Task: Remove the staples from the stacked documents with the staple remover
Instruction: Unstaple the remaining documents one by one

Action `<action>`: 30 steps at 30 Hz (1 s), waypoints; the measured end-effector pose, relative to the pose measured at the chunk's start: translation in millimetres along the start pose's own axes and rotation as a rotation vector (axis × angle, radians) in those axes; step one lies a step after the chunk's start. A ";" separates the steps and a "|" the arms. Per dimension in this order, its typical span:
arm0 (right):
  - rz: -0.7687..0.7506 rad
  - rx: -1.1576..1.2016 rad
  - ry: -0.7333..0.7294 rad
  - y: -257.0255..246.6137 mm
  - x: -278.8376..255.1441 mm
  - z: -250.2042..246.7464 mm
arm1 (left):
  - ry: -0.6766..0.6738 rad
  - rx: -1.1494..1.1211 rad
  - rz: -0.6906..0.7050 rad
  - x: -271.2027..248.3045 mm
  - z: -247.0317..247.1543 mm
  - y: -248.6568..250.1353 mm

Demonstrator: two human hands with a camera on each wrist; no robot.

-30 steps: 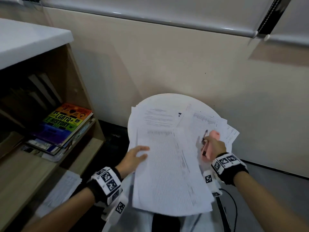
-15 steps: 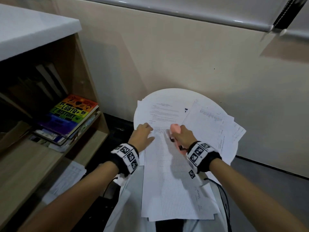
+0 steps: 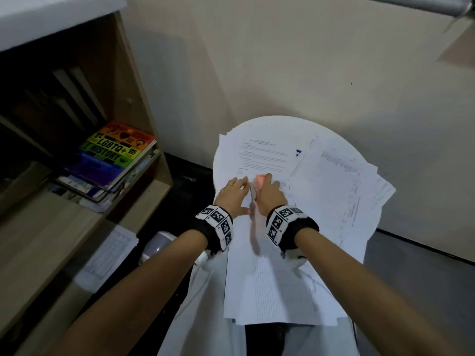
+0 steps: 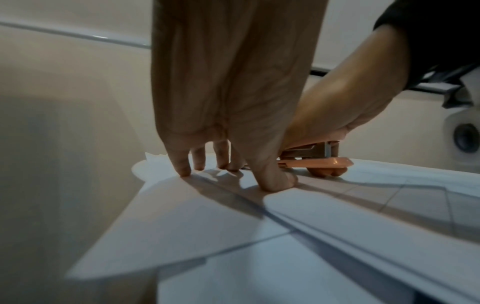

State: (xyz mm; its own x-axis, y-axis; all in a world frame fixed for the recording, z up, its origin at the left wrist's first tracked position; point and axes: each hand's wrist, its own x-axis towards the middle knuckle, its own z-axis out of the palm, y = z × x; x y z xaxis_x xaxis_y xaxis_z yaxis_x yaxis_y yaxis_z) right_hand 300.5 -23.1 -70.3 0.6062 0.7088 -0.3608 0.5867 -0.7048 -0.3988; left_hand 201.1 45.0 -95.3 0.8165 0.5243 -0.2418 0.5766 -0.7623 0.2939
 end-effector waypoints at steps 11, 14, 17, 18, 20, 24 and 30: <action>-0.097 -0.246 0.180 -2.5 12.0 9.8 | -0.015 0.022 0.028 3.9 1.9 -2.5; -0.145 -0.324 0.190 5.1 20.9 11.1 | -0.023 0.014 0.022 3.1 0.9 -0.7; -0.050 -0.170 0.139 -4.3 23.1 8.5 | -0.030 0.037 0.022 3.5 -1.1 0.4; -0.029 -0.131 0.137 -7.2 23.9 7.4 | -0.029 0.036 0.025 3.1 -2.4 0.6; -0.032 -0.112 0.153 -10.1 22.9 6.9 | -0.031 0.033 0.027 2.5 -3.1 -0.3; -0.162 -0.221 0.254 -1.0 28.0 14.3 | -0.031 0.062 0.014 2.3 -5.1 -1.3; -0.201 -0.240 0.287 2.4 26.3 14.7 | -0.026 0.085 0.005 -0.2 -10.7 0.5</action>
State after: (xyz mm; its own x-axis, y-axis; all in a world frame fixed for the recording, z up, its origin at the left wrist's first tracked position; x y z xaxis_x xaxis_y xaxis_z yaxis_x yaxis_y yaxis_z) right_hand 310.0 -5.7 -93.2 0.5722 0.8194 -0.0330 0.7961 -0.5647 -0.2174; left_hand 201.6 48.6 -85.2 0.8176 0.5113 -0.2647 0.5669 -0.7950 0.2157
